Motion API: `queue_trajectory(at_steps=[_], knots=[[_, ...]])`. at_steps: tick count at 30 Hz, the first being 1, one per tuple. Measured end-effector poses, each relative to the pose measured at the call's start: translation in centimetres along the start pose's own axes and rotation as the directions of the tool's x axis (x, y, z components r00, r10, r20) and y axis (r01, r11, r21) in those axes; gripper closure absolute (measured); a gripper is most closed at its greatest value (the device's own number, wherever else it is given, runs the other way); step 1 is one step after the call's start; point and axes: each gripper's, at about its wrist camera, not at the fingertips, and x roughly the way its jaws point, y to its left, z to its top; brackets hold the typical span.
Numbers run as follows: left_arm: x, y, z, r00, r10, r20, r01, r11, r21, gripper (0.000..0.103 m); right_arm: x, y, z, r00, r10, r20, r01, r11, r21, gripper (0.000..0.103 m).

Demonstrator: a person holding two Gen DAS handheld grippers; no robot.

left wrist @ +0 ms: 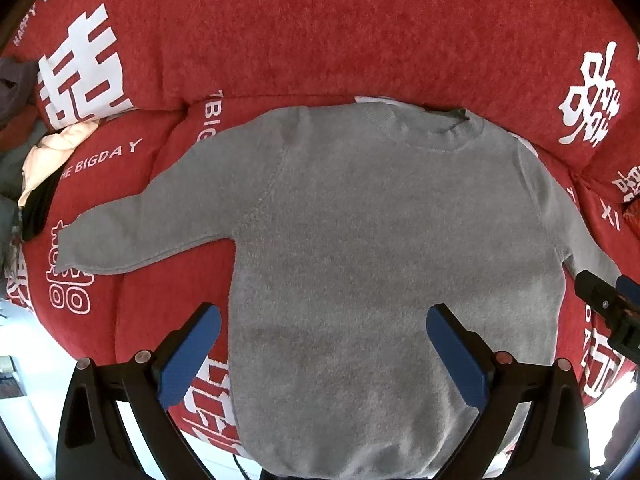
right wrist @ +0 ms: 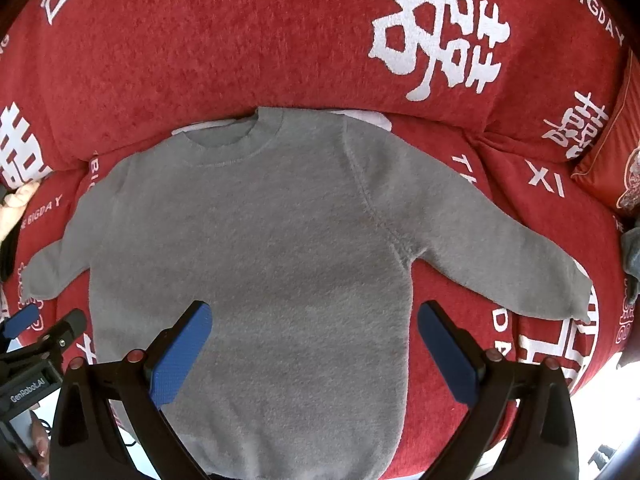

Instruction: Fold small clothes

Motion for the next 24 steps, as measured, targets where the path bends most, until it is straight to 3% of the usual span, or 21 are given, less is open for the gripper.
queue_trajectory(at_steps=[24], knots=[[0.4,0.51,-0.32,1.0,-0.016,0.002,0.016,1.0,-0.012,0.0,0.12,0.87,0.15,1.0,-0.003,-0.01,0.003,1.0,-0.025,0.001]])
